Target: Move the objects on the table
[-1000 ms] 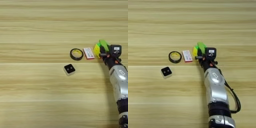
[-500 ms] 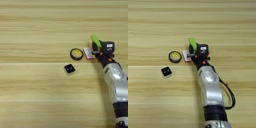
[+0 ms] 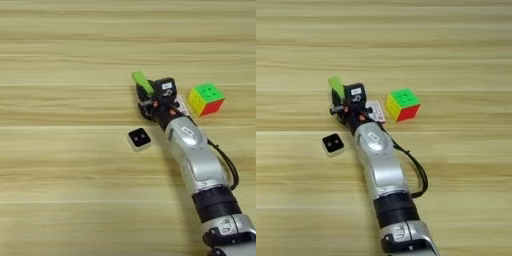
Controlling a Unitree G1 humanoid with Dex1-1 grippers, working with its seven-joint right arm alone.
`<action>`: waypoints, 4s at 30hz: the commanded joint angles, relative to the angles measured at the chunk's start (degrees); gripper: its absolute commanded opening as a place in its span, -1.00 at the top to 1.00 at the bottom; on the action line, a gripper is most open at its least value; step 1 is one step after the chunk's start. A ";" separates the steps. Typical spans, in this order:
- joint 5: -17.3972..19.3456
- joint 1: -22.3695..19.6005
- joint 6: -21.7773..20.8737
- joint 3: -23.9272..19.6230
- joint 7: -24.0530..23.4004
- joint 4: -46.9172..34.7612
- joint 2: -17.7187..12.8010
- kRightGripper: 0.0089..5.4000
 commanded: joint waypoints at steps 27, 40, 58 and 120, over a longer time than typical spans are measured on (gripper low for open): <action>-1.82 -2.81 -3.15 5.80 2.71 8.18 5.36 0.49; -1.98 -3.07 -3.67 5.33 3.15 9.11 5.24 0.49; -2.20 -3.14 -3.72 5.10 3.02 9.05 5.29 0.49; -3.70 -0.59 7.02 -2.24 -2.49 -14.88 -1.57 -0.99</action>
